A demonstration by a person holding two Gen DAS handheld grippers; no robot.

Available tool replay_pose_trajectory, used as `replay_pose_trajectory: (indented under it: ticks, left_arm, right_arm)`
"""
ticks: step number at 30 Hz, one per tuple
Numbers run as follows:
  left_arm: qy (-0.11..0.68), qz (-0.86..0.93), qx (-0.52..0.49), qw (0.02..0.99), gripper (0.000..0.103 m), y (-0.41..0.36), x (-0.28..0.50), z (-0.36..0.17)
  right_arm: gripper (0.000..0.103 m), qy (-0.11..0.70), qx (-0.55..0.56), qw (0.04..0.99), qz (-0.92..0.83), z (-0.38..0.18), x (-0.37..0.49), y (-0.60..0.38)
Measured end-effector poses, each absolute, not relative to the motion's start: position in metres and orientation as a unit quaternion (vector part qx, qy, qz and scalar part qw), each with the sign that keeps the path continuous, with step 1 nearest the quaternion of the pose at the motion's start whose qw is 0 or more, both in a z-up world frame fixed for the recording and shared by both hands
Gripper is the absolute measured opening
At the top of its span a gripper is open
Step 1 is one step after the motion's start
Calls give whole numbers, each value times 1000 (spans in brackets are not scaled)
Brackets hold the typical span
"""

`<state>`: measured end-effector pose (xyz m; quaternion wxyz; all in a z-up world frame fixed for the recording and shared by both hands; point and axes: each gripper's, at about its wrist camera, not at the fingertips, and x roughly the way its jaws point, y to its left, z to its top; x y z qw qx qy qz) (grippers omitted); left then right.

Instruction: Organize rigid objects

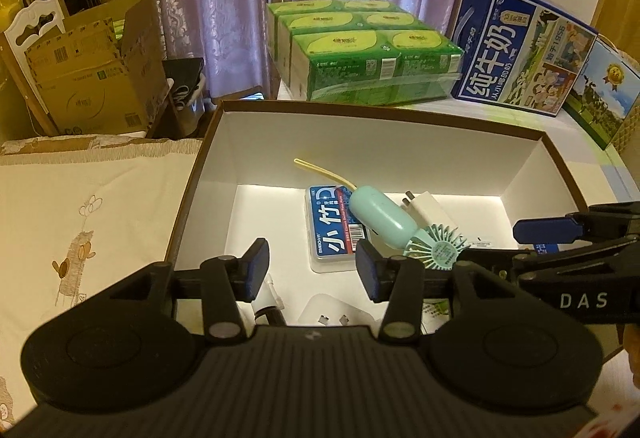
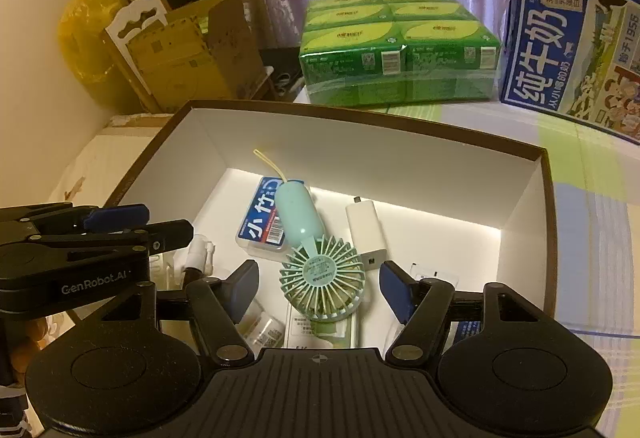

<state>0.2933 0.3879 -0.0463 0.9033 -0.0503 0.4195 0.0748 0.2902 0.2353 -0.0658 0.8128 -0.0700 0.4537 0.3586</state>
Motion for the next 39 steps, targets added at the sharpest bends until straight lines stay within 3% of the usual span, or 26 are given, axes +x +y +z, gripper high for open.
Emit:
replay_pose_trajectory:
  ticks: [17, 32, 39]
  left_arm:
    - [381, 59, -47, 922, 53, 365, 253, -19]
    - [330, 59, -60, 940, 77, 314, 180, 15]
    - [323, 56, -48, 944, 78, 271, 150, 22]
  right_arm:
    - [66, 436, -50, 831, 342, -42, 259, 197]
    - [69, 403, -43, 845, 348, -13, 214, 120]
    - [69, 396, -49, 853, 336, -7, 194, 68]
